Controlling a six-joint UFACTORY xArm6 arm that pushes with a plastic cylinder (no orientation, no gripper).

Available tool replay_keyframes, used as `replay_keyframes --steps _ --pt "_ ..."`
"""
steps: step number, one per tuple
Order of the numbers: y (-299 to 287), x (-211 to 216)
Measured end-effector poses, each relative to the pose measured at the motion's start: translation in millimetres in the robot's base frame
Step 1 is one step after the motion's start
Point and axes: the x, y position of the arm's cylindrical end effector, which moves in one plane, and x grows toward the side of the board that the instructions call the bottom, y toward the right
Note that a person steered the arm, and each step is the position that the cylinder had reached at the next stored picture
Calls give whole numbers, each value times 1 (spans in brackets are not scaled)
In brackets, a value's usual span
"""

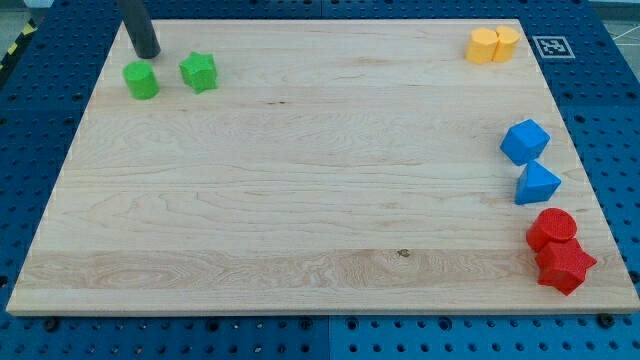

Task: Push the green star towards blue cube

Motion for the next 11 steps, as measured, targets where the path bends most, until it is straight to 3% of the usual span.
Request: replay_keyframes --steps 2,6,10,11 --pt "41 36" --pt "222 61" --pt "395 132" --pt "395 132"
